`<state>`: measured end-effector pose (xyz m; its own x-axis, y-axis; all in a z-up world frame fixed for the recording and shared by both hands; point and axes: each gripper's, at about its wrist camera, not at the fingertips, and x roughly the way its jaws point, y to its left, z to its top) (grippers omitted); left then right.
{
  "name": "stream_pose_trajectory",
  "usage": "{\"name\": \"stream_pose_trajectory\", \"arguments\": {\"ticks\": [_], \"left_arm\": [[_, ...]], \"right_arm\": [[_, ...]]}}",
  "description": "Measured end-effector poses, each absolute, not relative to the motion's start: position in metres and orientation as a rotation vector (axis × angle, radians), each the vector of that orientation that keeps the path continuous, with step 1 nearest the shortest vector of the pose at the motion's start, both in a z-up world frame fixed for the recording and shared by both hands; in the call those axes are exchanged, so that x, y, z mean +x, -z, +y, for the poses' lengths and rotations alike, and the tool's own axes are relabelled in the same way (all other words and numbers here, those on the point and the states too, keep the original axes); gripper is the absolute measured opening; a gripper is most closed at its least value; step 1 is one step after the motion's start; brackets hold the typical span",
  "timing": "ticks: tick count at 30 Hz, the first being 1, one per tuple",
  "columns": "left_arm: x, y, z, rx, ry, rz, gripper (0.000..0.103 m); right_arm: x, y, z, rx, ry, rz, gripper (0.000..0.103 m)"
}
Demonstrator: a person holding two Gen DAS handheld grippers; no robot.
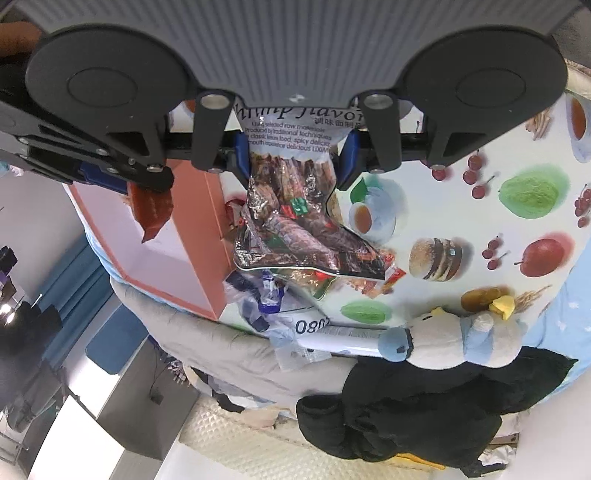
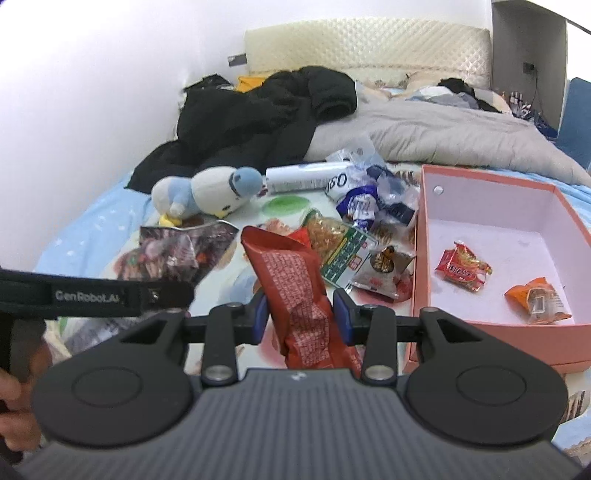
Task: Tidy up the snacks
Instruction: 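Carry the brown bag with the left tool while the right tool carries the red wrapper into the pink box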
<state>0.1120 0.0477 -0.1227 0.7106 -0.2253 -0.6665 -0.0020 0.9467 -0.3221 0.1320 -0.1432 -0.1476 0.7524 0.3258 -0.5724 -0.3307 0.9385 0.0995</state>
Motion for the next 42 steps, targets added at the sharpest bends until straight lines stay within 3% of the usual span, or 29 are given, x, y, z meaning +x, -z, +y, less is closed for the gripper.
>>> {"name": "stream_pose_trajectory", "arguments": {"ticks": [26,42], "left_arm": [[0.115,0.070,-0.065,-0.244,0.365,0.746,0.053],[0.228,0.079,-0.150,-0.173,0.416,0.837,0.053]], "right_arm": [[0.074,0.099,-0.230,0.109,-0.128,0.513,0.040],[0.146,0.107,-0.297,0.188,-0.056,0.558,0.040]]}}
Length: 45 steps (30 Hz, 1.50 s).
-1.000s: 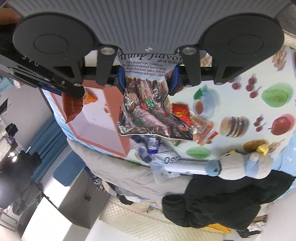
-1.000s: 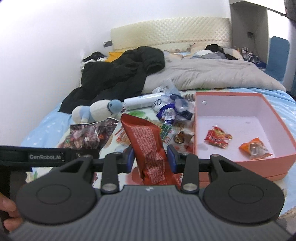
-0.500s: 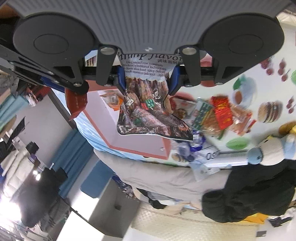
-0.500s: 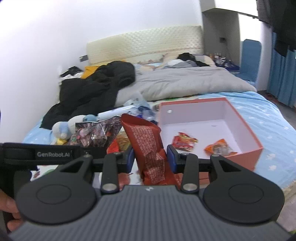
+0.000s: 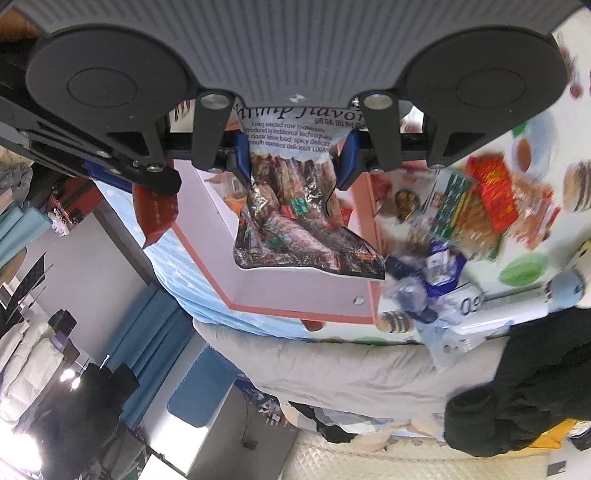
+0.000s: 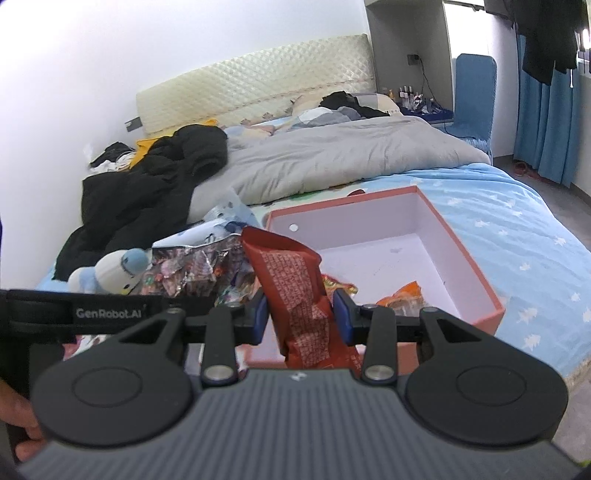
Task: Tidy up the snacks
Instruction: 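Carry the brown bag with the left tool while the right tool carries the red wrapper into the pink box, then open both tools to drop the bags inside the pink box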
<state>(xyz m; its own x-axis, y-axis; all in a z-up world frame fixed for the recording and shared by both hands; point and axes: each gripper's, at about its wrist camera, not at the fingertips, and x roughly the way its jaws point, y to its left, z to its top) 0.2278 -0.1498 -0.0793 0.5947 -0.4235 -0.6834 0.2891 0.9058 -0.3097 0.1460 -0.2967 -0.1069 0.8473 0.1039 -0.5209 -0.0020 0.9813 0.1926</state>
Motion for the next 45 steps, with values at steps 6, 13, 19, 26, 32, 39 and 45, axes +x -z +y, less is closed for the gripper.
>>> {"name": "stream_pose_trajectory", "arguments": {"ticks": [6,13,19,26,32,39,45], "left_arm": [[0.287,0.091,-0.179,-0.159,0.432,0.869,0.053],[0.356,0.123,-0.205,-0.155,0.464,0.943,0.053],[0.389,0.159,-0.230,-0.086,0.505,1.021,0.053],[0.404,0.186,-0.241,-0.073,0.517,1.060,0.053],[0.403,0.187,-0.239,-0.074,0.531,1.061,0.063],[0.380,0.156,-0.229,-0.079,0.527,0.989,0.072],[0.343,0.125,-0.212,-0.076,0.524,0.934,0.072]], "right_arm": [[0.194,0.115,-0.321,0.199,-0.049,0.585,0.040],[0.248,0.139,-0.345,0.219,-0.028,0.633,0.041],[0.287,0.171,-0.356,0.222,-0.008,0.702,0.041],[0.309,0.204,-0.369,0.269,0.026,0.774,0.041],[0.314,0.210,-0.373,0.266,0.033,0.791,0.040],[0.302,0.191,-0.376,0.281,0.049,0.755,0.056],[0.272,0.167,-0.366,0.272,0.043,0.703,0.056]]}}
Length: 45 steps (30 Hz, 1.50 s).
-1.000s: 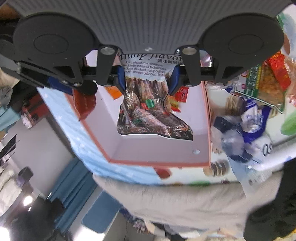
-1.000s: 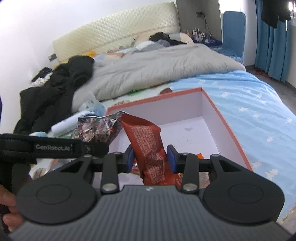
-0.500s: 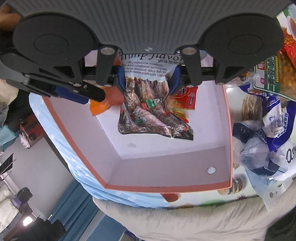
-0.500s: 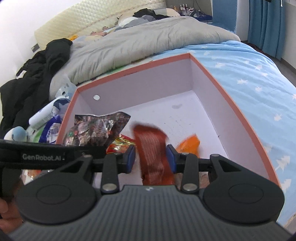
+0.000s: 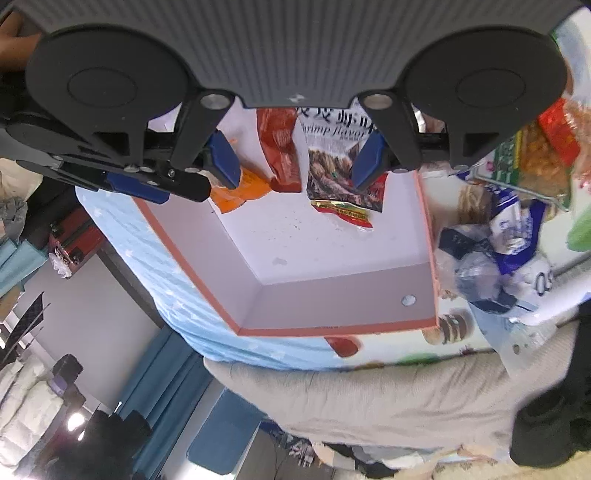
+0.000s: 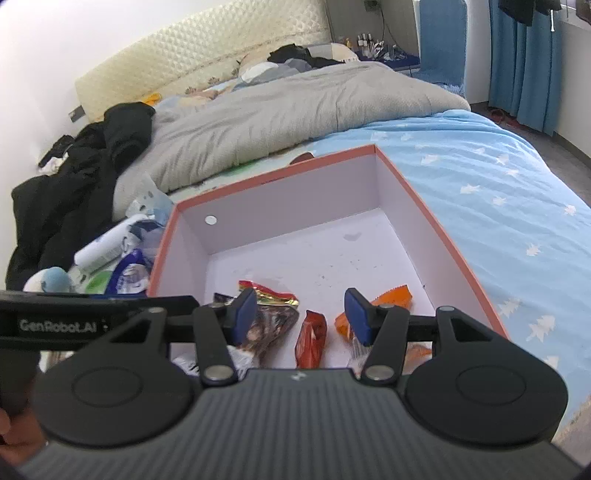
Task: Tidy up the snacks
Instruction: 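Open both tools to drop the bags inside the pink box, then withdraw both open tools from the box back toward the snack pile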
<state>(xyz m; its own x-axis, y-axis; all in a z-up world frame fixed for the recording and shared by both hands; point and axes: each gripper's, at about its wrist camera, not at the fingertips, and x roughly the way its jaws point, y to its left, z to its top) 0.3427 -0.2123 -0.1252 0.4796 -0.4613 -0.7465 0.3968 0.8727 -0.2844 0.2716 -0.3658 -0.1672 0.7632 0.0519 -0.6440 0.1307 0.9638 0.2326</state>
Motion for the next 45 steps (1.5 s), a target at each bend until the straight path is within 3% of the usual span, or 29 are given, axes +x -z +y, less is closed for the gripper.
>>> {"name": "stream_pose_trajectory", "arguments": {"ticks": [13,28,45], "left_arm": [[0.247,0.071,-0.157,-0.076,0.497,0.804,0.072],[0.146,0.045,-0.092,-0.118,0.419,0.700,0.072],[0.045,0.059,-0.008,-0.185,0.230,0.667,0.072]], "right_arm": [[0.197,0.123,-0.333,0.258,0.033,0.599,0.056],[0.118,0.108,-0.283,0.167,0.016,0.513,0.056],[0.059,0.122,-0.211,0.149,-0.123,0.485,0.056]]}}
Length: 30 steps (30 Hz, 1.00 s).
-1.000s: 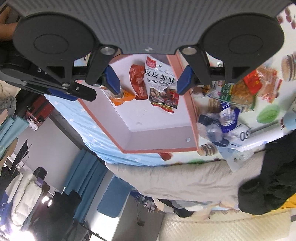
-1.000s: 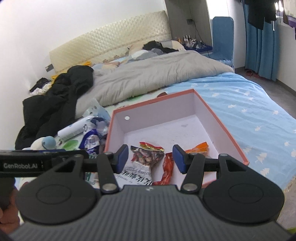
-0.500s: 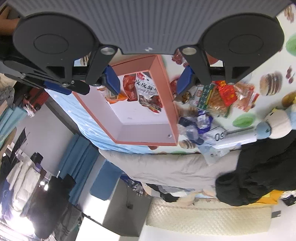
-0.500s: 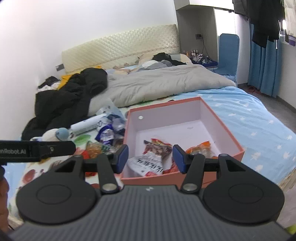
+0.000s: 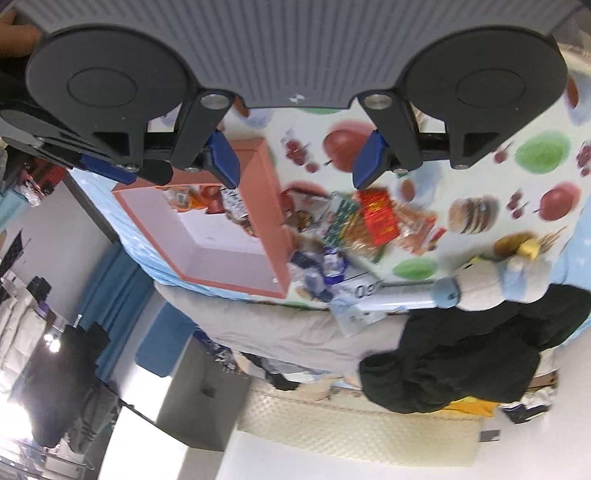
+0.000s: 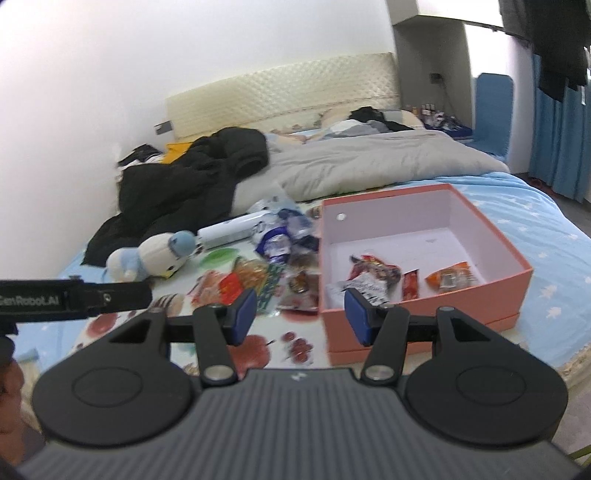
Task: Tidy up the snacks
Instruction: 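Withdraw both open tools from the box back toward the snack pile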
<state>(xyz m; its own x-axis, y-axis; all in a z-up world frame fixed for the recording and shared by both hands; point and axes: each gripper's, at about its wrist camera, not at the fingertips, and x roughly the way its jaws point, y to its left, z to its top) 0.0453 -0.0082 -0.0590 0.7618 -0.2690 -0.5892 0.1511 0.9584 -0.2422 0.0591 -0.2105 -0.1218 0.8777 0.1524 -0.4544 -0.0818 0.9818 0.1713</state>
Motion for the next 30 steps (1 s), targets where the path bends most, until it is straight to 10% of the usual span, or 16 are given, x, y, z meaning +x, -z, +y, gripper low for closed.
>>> {"name": "stream_pose_trajectory", "arguments": {"ticks": [30], "left_arm": [[0.077,0.143,0.054,-0.271,0.078,0.780,0.072]], "right_arm": [[0.064,0.183,-0.144,0.054,-0.247,0.577,0.056]]}}
